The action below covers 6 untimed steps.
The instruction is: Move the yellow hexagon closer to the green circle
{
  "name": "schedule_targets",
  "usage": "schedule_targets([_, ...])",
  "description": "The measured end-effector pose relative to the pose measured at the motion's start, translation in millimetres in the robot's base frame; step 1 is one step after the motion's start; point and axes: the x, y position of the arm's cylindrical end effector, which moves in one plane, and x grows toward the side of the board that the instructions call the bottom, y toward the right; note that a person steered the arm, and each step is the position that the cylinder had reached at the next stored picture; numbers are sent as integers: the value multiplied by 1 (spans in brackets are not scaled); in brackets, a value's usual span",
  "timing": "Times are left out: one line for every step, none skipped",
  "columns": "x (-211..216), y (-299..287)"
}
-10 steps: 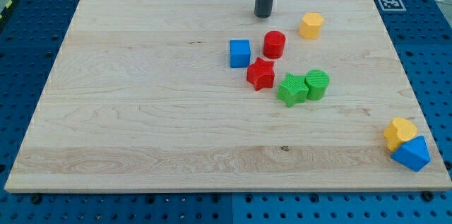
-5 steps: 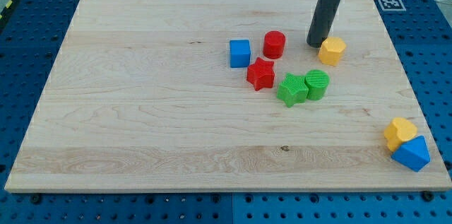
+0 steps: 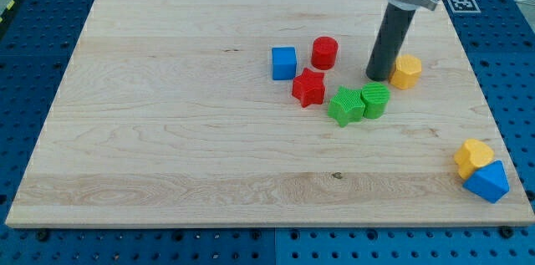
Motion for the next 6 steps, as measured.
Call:
schedule_targets([-36, -10])
schedule_targets([-48, -3])
schedule_targets([-47, 36])
schedule_targets([-24, 68])
schedule_targets([10, 56])
schedule_targets([13, 33])
